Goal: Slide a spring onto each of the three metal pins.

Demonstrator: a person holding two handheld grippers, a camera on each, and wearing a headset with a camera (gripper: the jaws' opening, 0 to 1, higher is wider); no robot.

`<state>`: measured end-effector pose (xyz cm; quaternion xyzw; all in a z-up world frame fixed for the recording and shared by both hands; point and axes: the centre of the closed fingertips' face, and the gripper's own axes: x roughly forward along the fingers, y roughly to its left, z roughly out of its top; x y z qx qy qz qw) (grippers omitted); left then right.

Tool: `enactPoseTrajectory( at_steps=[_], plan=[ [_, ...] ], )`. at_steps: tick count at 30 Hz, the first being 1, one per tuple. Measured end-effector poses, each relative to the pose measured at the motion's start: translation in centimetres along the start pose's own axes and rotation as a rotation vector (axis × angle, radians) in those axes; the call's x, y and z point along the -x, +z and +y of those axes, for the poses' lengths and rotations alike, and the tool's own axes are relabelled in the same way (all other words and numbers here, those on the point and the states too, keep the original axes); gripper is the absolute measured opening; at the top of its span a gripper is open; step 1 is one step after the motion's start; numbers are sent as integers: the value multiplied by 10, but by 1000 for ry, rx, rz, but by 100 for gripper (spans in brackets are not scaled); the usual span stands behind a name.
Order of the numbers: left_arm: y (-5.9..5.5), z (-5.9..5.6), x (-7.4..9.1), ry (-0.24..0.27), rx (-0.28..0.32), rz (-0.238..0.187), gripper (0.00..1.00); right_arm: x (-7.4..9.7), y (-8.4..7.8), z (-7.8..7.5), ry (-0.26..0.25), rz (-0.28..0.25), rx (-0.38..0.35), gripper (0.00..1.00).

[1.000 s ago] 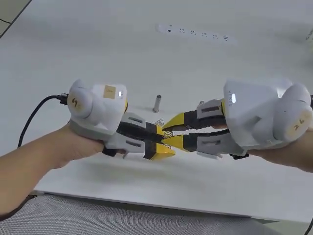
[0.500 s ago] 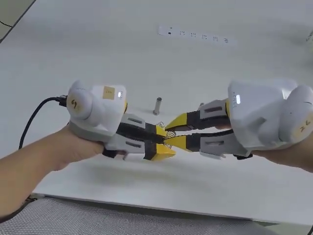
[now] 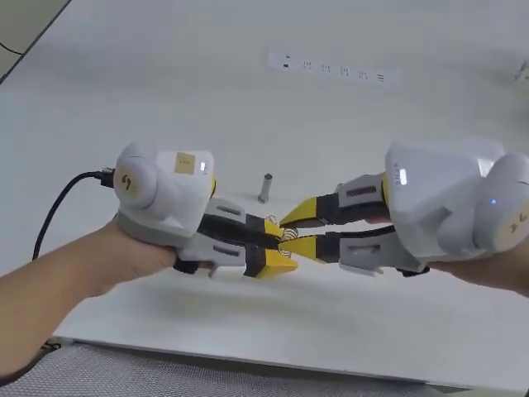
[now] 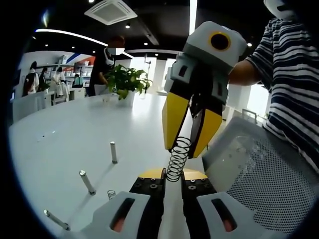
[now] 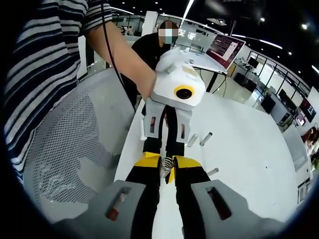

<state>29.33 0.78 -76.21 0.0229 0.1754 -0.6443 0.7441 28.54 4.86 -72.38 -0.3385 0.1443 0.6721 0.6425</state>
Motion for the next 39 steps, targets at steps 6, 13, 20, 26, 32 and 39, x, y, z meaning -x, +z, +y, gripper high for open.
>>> enactPoseTrajectory(
  at_steps=[6, 13, 20, 26, 32, 39],
  plan=[
    [1, 4, 0, 17, 5, -3, 13, 0, 1, -1, -3, 1, 6, 12],
    [3, 6, 1, 37, 11, -8, 20, 0, -1, -1, -8, 5, 10, 12],
    [-4, 12, 7, 79, 37, 16, 31, 0, -1, -5, -22, 6, 11, 12],
    [-4, 16, 14, 111, 30, 11, 38, 2, -2, -9, -31, 7, 8, 12],
    [-7, 19, 23, 140, 33, 9, 47, 3, -3, -12, -41, 6, 6, 12],
    [-11, 27, 40, 197, 57, 2, 58, 5, -7, -17, -55, 15, 5, 12]
  ],
)
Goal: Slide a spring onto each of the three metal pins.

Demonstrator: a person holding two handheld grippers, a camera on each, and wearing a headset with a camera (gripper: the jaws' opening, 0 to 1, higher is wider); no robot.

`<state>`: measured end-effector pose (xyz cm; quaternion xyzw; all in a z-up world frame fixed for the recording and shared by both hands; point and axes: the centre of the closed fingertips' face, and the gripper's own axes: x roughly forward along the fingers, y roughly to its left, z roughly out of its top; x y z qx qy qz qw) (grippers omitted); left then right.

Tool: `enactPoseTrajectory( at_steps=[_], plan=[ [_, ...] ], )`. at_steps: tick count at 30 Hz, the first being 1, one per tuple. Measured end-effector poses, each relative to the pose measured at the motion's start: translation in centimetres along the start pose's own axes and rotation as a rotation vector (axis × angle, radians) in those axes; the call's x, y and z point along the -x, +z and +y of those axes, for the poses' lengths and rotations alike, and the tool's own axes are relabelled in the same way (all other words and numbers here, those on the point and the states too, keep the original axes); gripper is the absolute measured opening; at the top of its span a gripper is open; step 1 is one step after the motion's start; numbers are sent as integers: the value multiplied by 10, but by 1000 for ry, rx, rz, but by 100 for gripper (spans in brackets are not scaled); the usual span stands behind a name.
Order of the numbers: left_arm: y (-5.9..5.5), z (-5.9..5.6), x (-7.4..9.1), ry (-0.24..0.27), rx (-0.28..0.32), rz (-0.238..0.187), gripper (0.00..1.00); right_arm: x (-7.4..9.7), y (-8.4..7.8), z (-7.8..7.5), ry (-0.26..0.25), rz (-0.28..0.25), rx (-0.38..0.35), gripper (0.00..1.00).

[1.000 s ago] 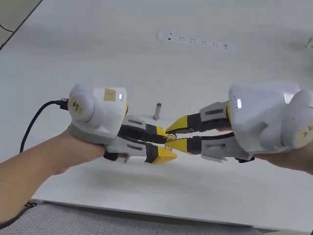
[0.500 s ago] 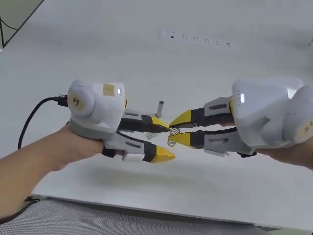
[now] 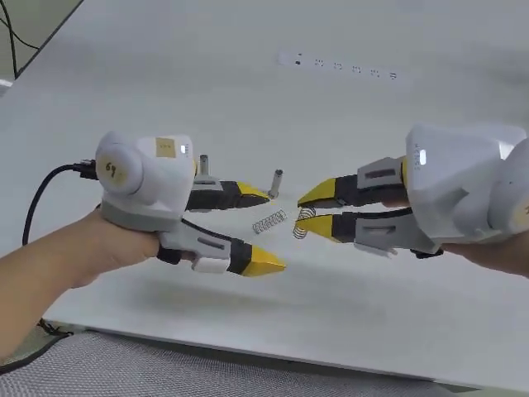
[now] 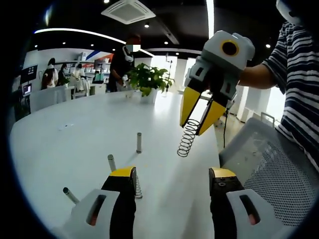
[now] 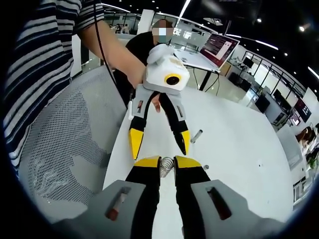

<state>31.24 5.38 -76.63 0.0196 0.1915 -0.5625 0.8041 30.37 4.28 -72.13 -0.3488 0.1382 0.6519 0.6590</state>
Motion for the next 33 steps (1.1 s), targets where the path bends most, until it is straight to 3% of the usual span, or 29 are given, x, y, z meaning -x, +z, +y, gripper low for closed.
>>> enactPoseTrajectory(
  at_steps=[9, 17, 23, 33],
  plan=[
    [-7, 20, 26, 102, 21, -8, 73, 2, -6, -4, -12, 9, -9, 12],
    [-10, 26, 40, 144, 29, -9, 86, 7, -10, -13, -34, 20, -9, 12],
    [-20, 36, 56, 200, 38, 12, 97, 10, -15, -21, -57, 29, -19, 12],
    [-30, 53, 81, 270, 72, 5, 97, 11, -25, -30, -81, 46, -31, 12]
  ],
)
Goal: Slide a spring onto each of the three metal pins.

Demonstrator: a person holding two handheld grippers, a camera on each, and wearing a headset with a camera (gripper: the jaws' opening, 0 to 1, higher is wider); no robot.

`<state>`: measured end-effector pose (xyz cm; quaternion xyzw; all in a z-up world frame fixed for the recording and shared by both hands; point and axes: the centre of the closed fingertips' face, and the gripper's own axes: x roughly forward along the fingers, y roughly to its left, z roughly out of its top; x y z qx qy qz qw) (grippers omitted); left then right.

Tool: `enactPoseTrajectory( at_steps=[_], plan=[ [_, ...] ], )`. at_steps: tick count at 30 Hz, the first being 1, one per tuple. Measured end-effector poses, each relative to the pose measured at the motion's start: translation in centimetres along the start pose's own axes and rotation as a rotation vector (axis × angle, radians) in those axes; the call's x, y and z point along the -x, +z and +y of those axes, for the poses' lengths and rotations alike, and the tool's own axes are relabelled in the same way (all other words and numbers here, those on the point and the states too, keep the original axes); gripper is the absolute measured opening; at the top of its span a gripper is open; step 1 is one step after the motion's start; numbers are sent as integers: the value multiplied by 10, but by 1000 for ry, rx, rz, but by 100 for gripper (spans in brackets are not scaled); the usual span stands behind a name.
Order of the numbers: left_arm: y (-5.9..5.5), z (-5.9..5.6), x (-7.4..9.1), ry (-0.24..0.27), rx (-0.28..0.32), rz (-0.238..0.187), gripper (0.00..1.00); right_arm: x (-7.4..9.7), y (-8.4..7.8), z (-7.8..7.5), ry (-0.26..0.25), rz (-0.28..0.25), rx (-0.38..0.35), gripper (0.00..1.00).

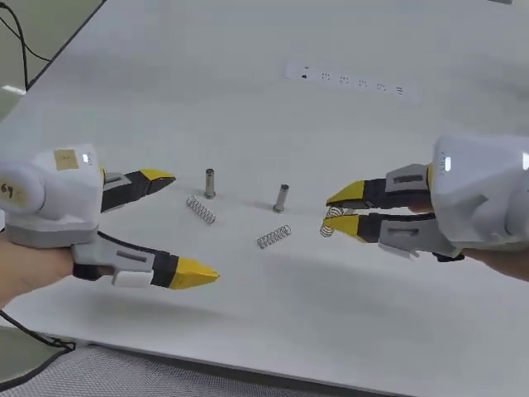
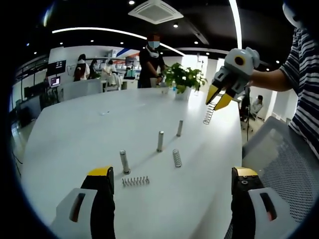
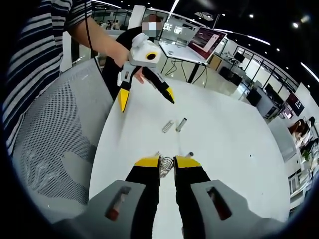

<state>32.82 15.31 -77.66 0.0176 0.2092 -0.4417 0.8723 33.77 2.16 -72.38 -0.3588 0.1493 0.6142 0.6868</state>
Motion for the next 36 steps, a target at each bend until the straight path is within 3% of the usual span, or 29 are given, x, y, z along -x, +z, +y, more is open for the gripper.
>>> enactPoseTrajectory(
  at_steps=[6, 17, 28, 36],
  plan=[
    [-3, 5, 6, 26, 14, -5, 97, 3, -12, -13, -34, 18, -17, 12],
    [-4, 12, 13, 60, 30, -12, 97, 16, -52, -69, -181, 73, -128, 12],
    [-5, 16, 18, 78, 37, -15, 97, 10, -74, -82, -229, 81, -240, 12],
    [-7, 16, 21, 84, 46, -14, 97, 4, -77, -82, -237, 86, -250, 12]
  ],
)
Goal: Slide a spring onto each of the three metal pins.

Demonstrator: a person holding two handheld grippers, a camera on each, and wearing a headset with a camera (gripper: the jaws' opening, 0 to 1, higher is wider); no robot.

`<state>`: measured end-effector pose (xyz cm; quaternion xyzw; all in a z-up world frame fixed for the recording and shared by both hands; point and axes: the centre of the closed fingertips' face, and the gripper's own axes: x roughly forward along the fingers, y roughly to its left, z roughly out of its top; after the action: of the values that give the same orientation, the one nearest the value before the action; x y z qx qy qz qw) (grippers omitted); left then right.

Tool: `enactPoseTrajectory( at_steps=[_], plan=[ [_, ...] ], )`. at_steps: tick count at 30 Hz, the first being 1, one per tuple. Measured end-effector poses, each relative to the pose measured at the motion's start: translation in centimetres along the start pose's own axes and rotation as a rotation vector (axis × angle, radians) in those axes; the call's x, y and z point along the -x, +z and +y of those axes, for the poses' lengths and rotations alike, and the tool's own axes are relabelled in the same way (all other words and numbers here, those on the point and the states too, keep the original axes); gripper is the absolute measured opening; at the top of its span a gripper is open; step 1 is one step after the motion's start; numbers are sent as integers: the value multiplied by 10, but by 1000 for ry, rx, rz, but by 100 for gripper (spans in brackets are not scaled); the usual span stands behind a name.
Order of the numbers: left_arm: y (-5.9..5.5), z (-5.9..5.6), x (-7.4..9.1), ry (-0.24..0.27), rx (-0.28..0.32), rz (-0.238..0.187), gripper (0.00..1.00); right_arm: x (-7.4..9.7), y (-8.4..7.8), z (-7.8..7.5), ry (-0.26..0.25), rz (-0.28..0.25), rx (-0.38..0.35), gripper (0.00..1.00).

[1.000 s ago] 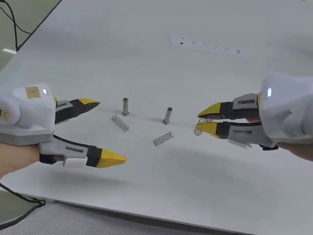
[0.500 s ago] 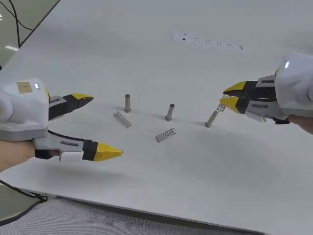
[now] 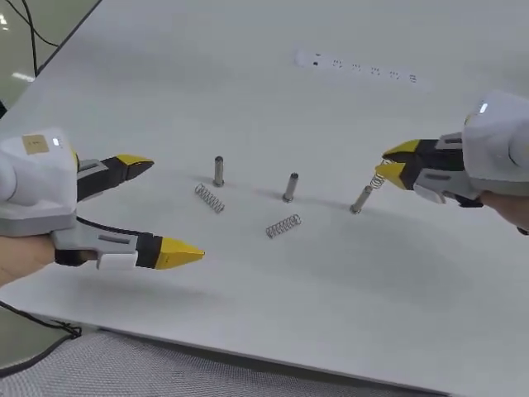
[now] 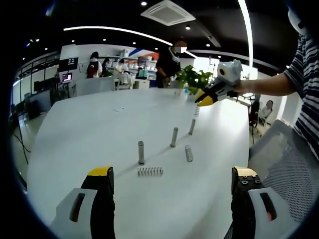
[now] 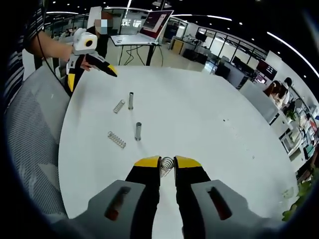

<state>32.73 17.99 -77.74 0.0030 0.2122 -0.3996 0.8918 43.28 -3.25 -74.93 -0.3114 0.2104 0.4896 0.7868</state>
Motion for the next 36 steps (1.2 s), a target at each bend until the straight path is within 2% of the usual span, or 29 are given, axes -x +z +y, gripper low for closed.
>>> enactPoseTrajectory(
  at_steps=[25, 36],
  plan=[
    [0, 8, 8, 26, 15, -12, 95, -14, -10, 3, 14, 25, -18, 12],
    [-1, 6, 8, 24, 17, -12, 95, -26, -29, 11, 32, 76, -29, 12]
  ],
)
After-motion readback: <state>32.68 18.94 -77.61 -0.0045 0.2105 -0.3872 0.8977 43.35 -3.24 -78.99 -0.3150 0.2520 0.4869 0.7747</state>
